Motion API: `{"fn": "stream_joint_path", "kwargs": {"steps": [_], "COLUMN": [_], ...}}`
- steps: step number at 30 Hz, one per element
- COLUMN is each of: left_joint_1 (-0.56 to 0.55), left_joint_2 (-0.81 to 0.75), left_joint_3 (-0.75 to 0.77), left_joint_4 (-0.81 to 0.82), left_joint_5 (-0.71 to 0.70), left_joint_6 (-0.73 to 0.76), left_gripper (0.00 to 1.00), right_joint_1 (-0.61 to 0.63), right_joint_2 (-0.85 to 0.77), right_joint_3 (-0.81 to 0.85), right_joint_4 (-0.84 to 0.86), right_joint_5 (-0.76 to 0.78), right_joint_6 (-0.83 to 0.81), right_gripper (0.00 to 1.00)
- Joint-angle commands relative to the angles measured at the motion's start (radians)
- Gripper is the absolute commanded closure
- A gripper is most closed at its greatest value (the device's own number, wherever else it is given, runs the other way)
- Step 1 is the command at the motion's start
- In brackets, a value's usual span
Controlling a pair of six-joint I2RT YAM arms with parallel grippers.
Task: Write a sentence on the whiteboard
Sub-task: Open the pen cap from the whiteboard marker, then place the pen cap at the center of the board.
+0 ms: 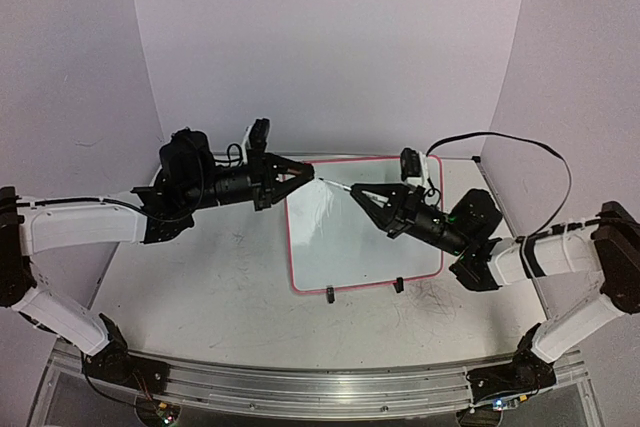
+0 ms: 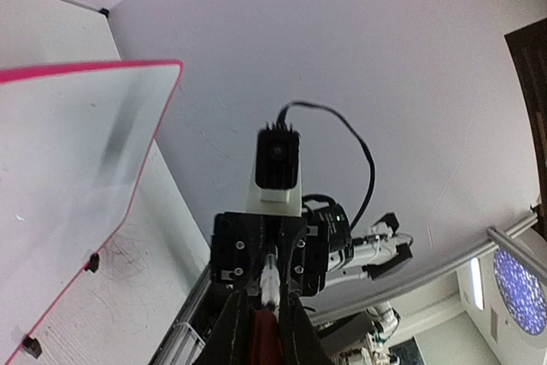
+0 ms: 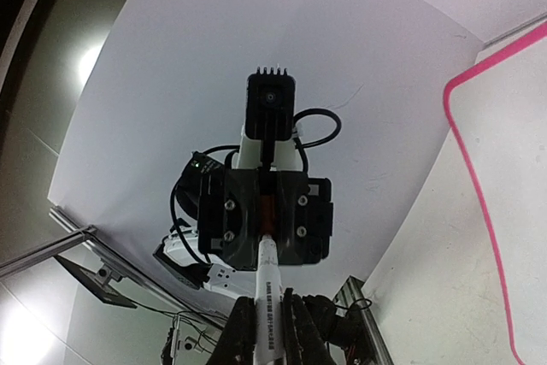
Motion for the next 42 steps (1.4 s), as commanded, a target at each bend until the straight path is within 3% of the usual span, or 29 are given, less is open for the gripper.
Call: {"fn": "stream_joint_path", "kwargs": {"steps": [1, 6, 10, 14, 18, 23, 29, 42], "left_joint_1": [0.062, 0.08, 0.086, 0.086, 0.086, 0.086, 0.086, 0.086], "left_joint_2": [-0.121, -0.199, -0.274, -0.306, -0.279, -0.22, -0.059, 0.336], "left_joint_3": [-0.034, -0.112, -0.189, -0.152, -0.096, -0.137, -0.126, 0.099], "left_joint_4": [0.032, -0.013, -0.108, -0.431, -0.752, -0.813, -0.837, -0.939], "left_joint_5": [-0.119, -0.197, -0.267, -0.382, -0.491, -0.505, -0.62, -0.856], "left_joint_6": [0.009, 0.007, 0.005, 0.083, 0.163, 0.196, 0.262, 0.449], "left_gripper": [1.0, 1.0, 1.0, 1.0, 1.0, 1.0, 1.0, 1.0], "right_joint_1": [-0.07, -0.141, -0.148, -0.148, -0.147, -0.147, -0.148, -0.148], "right_joint_2": [-0.209, -0.43, -0.62, -0.742, -0.785, -0.752, -0.71, -0.703], "right_joint_3": [-0.147, -0.316, -0.257, -0.138, -0.051, 0.021, 0.09, 0.115], "right_joint_4": [0.113, -0.014, -0.388, -0.768, -0.955, -1.035, -1.036, -1.049], "right_joint_5": [0.021, 0.038, 0.096, 0.23, 0.314, 0.336, 0.318, 0.391], "right_joint_6": [-0.032, -0.087, -0.274, -0.476, -0.626, -0.698, -0.731, -0.757], "right_gripper": [1.0, 1.0, 1.0, 1.0, 1.0, 1.0, 1.0, 1.0]}}
